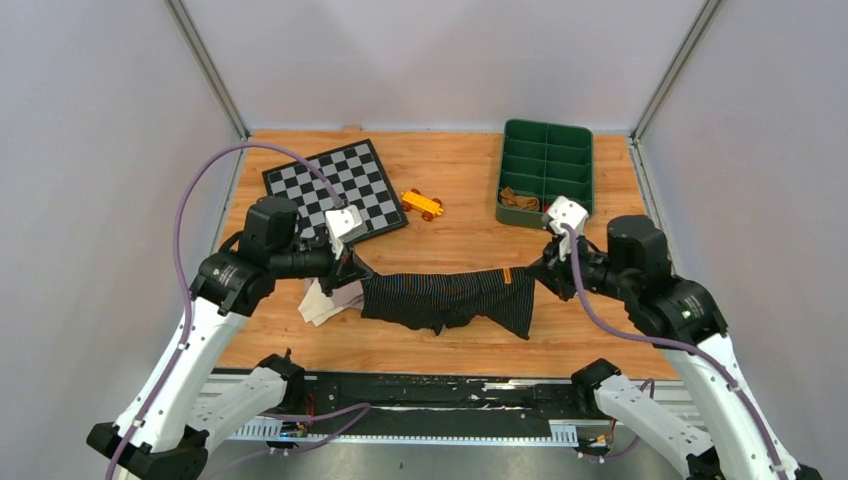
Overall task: Roll the underwear
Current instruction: Flatten out the underwear at the center of the board.
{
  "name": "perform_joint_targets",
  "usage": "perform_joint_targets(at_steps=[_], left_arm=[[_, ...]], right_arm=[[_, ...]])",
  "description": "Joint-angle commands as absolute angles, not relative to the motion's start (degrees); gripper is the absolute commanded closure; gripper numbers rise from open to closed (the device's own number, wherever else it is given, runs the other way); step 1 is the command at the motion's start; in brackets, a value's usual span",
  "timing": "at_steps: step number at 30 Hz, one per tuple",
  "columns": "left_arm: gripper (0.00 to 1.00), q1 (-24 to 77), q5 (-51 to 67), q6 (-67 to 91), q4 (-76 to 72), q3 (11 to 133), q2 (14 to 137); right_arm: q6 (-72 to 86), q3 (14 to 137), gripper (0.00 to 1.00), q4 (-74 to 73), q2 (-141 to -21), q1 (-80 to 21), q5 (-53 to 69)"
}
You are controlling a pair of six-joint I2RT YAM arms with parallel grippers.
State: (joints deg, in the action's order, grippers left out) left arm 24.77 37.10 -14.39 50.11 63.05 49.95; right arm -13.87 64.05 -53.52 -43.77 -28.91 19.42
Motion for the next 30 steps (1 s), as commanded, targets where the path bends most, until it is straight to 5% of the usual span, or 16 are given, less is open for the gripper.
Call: perform_joint_targets(at_steps=[1,12,24,29,30], left_arm=[[1.0,25.0,42.7,-16.0,56.7,65.8,49.1],[1.0,25.0,43.6,-3.3,49.7,58.3,46.2],[1.0,24.9,16.5,5.9,21.5,56.4,73.3],[0.82,24.8,6.7,11.2,15.1,65.4,92.0],[0.7,24.8,6.3,11.6,14.3,67.3,95.9]], right_arm=[[-14.4,69.3,1.0,-61.7,-41.4,-23.7,29.7],[-10.4,69.9,1.0,-70.5,-40.9,-11.1,45.5],[-6.2,59.0,1.0,-44.4,-60.4,-10.5,19.6],[-1.6,59.1,1.0,-28.7,-76.0,-10.0,9.0],[-1.6,60.2,0.96,-25.4,-80.0,-9.9,6.9]])
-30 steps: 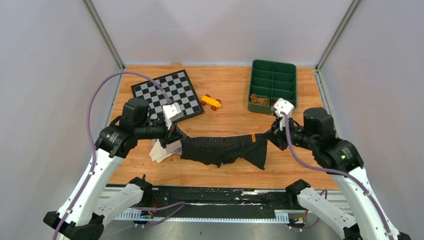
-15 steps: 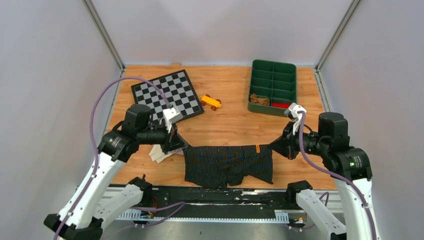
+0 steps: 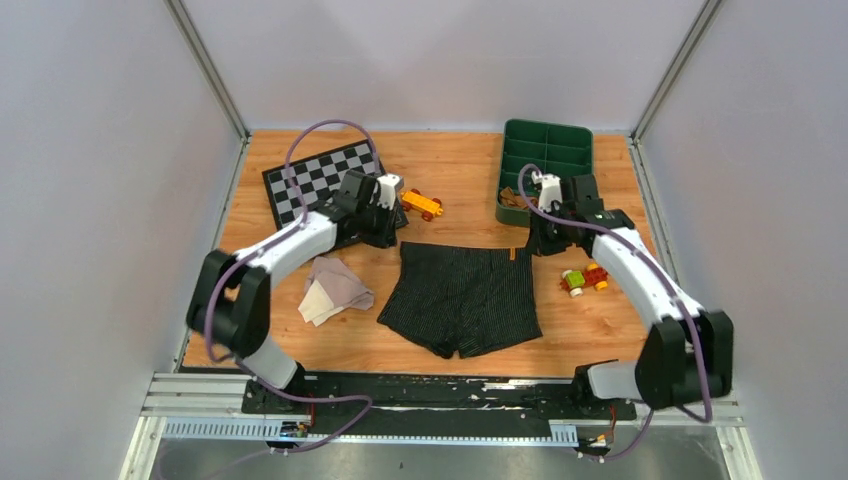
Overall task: Roll the underwear
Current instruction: Flatten out the underwear at the center of the board.
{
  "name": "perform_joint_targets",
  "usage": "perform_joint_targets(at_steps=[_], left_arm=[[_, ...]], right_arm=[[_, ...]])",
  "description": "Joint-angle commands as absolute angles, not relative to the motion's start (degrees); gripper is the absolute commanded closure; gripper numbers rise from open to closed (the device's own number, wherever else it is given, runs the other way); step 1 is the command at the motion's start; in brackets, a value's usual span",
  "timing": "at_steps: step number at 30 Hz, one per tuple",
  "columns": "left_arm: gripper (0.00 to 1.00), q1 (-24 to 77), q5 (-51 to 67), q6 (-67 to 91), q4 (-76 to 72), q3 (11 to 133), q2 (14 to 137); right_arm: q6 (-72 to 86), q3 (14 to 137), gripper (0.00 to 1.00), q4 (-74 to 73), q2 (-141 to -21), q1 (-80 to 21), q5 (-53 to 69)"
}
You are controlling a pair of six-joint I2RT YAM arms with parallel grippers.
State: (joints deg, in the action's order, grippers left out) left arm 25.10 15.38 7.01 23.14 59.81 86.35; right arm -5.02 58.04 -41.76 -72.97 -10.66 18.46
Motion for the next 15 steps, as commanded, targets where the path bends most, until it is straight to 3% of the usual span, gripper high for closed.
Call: perform_joint_targets(at_steps=[1,3,4,6,7,10,13,15], left_arm=[[0.62,24.8,6.0,11.5,13.3,68.5,97.1],[0.53,24.9,3.3,9.4,14.5,70.9,98.1],[0.42,24.9,2.5,7.6,16.2,71.9,97.6],[0.08,24.9,1.2,5.1,18.5,72.7,95.4],[0.01,24.9,0.3,5.0,18.9,71.9,93.8],[0.0,24.9,1.0,5.5,17.5,66.6,88.6],[0.03,24.9,16.7,-0.9,18.3,64.3,87.6],[0.22,25.2,31.1,-7.8,22.3,65.5,90.4]], right_arm=[[-1.5,61.8,0.91,-24.2,-82.5,-9.9,4.9],[-0.8,65.5,0.65,-23.4,-86.4,-9.9,2.8],[-1.1,67.2,0.53,-24.4,-87.5,-9.8,3.5],[-2.6,68.8,0.46,-25.8,-87.1,-9.6,6.7],[-3.3,68.3,0.44,-26.2,-86.0,-9.6,7.9],[-3.1,64.5,0.34,-27.2,-79.5,-9.2,6.3],[-3.5,61.3,0.36,-30.6,-75.8,-7.3,12.1],[-3.4,59.7,0.49,-31.9,-75.4,-6.4,16.4]])
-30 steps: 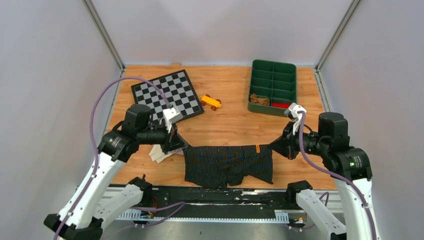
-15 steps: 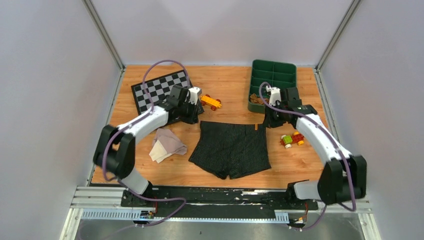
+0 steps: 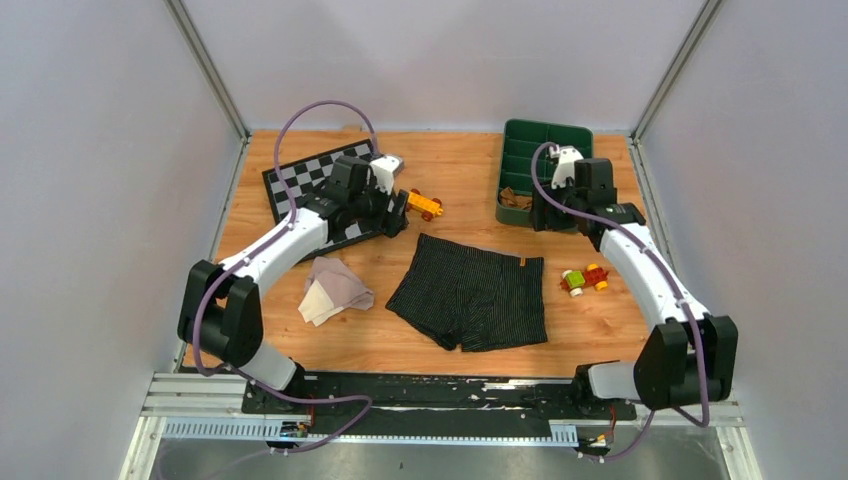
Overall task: Roll the underwear
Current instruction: Flatten out the underwear at the center of the board.
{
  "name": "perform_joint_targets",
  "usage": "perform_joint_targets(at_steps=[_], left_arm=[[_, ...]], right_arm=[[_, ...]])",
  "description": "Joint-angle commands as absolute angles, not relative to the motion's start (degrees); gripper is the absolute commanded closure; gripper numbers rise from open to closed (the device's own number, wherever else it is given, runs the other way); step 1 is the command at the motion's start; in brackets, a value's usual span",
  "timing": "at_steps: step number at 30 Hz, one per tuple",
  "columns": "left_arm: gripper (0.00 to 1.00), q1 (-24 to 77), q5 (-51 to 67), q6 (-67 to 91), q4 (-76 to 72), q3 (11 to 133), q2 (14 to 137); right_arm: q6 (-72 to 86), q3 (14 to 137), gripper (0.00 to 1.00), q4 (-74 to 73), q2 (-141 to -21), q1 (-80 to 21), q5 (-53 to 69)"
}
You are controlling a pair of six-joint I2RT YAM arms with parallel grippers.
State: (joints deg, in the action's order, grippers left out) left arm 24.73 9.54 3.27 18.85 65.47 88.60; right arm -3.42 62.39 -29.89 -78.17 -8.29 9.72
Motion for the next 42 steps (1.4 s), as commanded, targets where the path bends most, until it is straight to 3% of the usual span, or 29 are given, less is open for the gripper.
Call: perform_joint_targets(at_steps=[1,3,6,7,8,18,33,40,41,42], left_arm=[[0.3,25.5,34.1,-10.1,25.2,67.2,92.4],[0.39,26.4,37.8,-15.1,31.6,70.3,96.3],[0.41,26.7,43.8,-19.8,34.2,69.8,99.6],[0.41,26.8,45.2,-20.4,34.1,69.2,100.4],[0.41,27.1,46.0,-20.8,34.3,69.0,101.3],[0.44,28.3,33.6,-16.6,35.4,68.6,107.7],[0.42,29.4,32.5,-12.6,31.0,51.7,95.2],[0.36,27.4,23.9,-9.8,32.0,52.7,85.1],[0.35,26.3,21.2,-8.6,31.8,54.3,84.5],[0.35,25.0,17.4,-5.9,30.6,55.5,84.0]], right_arm=[[-3.6,59.0,0.57,-32.1,-75.8,-6.1,19.0],[-4.8,58.4,0.68,-32.2,-77.5,-6.1,24.3],[-13.8,57.0,0.89,-31.6,-80.5,-6.5,34.9],[-18.4,56.8,0.98,-32.2,-81.3,-6.9,35.1],[-22.2,56.3,1.0,-32.1,-81.8,-7.4,33.6],[-33.0,57.3,1.0,-29.6,-91.5,-9.2,21.1],[-37.7,64.4,1.0,-23.7,-105.1,-20.6,14.7],[-35.2,65.5,1.0,-28.3,-100.7,-22.3,12.9],[-34.0,65.8,0.99,-28.5,-98.6,-22.0,12.3],[-32.3,66.4,0.81,-28.9,-96.5,-21.7,11.8]])
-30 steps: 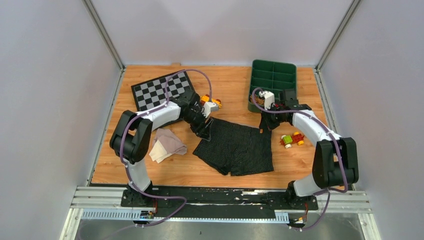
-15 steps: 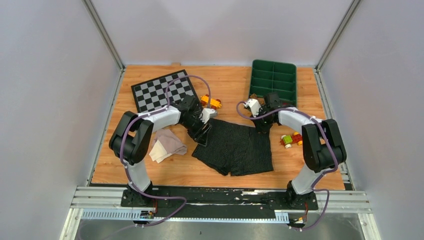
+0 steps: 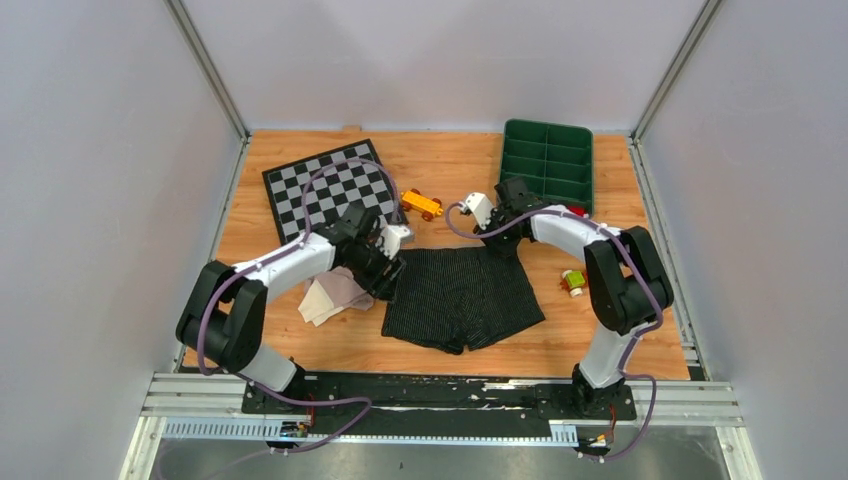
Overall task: Roll the underwear
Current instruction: Flatten out the underwear at the center of the board.
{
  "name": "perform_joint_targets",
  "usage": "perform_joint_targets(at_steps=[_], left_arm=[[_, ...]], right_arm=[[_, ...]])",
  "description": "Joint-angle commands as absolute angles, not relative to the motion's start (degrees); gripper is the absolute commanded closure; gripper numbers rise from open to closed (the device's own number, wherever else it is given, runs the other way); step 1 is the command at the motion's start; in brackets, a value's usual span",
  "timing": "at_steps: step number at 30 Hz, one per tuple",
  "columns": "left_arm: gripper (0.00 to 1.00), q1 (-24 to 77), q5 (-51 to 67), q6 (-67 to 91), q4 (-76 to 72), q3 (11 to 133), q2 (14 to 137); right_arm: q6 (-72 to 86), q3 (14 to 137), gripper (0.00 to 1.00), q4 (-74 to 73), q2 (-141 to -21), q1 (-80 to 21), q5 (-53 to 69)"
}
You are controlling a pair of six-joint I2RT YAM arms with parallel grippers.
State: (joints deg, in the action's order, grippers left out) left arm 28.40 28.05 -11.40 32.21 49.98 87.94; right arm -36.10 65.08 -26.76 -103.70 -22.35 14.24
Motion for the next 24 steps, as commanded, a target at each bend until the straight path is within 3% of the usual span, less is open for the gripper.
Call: perform_joint_targets(at_steps=[1,2,4,7,13,24], left_arm=[[0.35,23.5,14.1,-3.6,29.3,56.6,83.7],[0.35,21.6,13.4,-2.1,29.0,58.3,83.8],[0.32,18.9,11.0,2.5,29.1,62.0,84.6],[0.28,17.8,8.0,10.1,30.8,66.6,88.4],[0.41,17.2,28.8,12.5,21.8,65.5,97.3],[0.44,17.5,27.1,12.3,15.8,63.6,104.6]], right_arm=[[-31.2,67.2,0.58,-30.2,-94.6,-21.3,12.4],[-30.4,68.3,0.44,-31.4,-92.8,-20.7,13.1],[-28.8,71.0,0.36,-33.7,-89.6,-19.4,14.8],[-23.4,74.7,0.36,-36.3,-86.6,-15.4,20.3],[-20.1,70.3,0.36,-34.3,-79.8,-10.7,25.8],[-24.9,66.2,0.38,-37.8,-75.7,-8.9,30.6]])
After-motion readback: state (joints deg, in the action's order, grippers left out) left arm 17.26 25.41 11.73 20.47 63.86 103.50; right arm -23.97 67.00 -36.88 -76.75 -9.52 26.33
